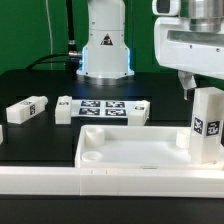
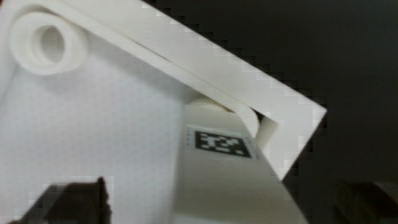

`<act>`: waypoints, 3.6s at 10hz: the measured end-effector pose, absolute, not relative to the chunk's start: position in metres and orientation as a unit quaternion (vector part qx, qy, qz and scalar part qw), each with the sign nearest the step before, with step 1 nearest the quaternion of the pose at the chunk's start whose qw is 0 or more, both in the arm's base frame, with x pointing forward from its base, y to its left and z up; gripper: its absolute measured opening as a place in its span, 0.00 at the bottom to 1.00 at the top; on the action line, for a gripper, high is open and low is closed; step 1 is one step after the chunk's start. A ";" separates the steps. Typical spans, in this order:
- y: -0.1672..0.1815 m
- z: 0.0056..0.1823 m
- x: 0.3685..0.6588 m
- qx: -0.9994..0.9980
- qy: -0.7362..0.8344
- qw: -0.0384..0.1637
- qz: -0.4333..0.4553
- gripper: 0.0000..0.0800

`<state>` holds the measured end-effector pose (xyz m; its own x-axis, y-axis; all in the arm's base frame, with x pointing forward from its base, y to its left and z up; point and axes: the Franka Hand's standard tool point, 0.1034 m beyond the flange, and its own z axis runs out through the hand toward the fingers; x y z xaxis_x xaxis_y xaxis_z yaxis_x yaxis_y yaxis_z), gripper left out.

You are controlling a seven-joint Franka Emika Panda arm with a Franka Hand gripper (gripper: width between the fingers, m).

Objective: Assemble desk

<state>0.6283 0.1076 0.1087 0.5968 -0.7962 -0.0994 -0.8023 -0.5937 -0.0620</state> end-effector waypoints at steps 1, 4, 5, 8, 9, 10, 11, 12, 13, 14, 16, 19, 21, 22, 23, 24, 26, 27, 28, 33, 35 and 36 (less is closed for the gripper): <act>0.108 0.109 0.629 -0.909 0.413 0.051 0.028 0.81; 0.108 0.108 0.629 -0.946 0.318 0.054 0.023 0.81; 0.108 0.108 0.629 -0.956 0.288 0.055 0.021 0.81; 0.106 0.108 0.627 -0.991 0.131 0.034 0.013 0.81; 0.105 0.108 0.627 -0.998 0.058 0.026 0.010 0.81; 0.104 0.108 0.628 -1.000 0.015 0.024 0.008 0.81; 0.103 0.108 0.628 -0.999 -0.046 0.022 0.006 0.81; 0.103 0.109 0.629 -0.996 -0.091 0.022 0.006 0.81; 0.104 0.110 0.630 -0.992 -0.124 0.022 0.004 0.81; 0.103 0.110 0.629 -0.991 -0.130 0.022 0.004 0.81; 0.104 0.109 0.629 -0.991 -0.129 0.022 0.004 0.49; 0.103 0.109 0.629 -0.993 -0.113 0.022 0.005 0.36; 0.103 0.109 0.629 -0.999 -0.047 0.027 0.004 0.36; 0.103 0.109 0.629 -0.999 0.033 0.033 0.001 0.36; 0.102 0.109 0.628 -0.995 0.096 0.039 -0.005 0.36; 0.102 0.108 0.628 -0.990 0.135 0.039 -0.010 0.36; 0.103 0.108 0.629 -0.973 0.229 0.043 -0.009 0.36; 0.103 0.108 0.628 -0.959 0.281 0.044 -0.006 0.36; 0.103 0.108 0.628 -0.941 0.334 0.049 -0.002 0.36; 0.106 0.108 0.629 -0.852 0.520 0.066 0.010 0.36; 0.107 0.107 0.629 -0.867 0.494 0.066 0.008 0.49; 0.106 0.107 0.629 -0.879 0.472 0.065 0.008 0.66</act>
Offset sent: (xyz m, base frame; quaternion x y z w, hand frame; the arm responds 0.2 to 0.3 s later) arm 0.0000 0.0000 0.0000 0.0000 0.0000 -0.1938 0.9810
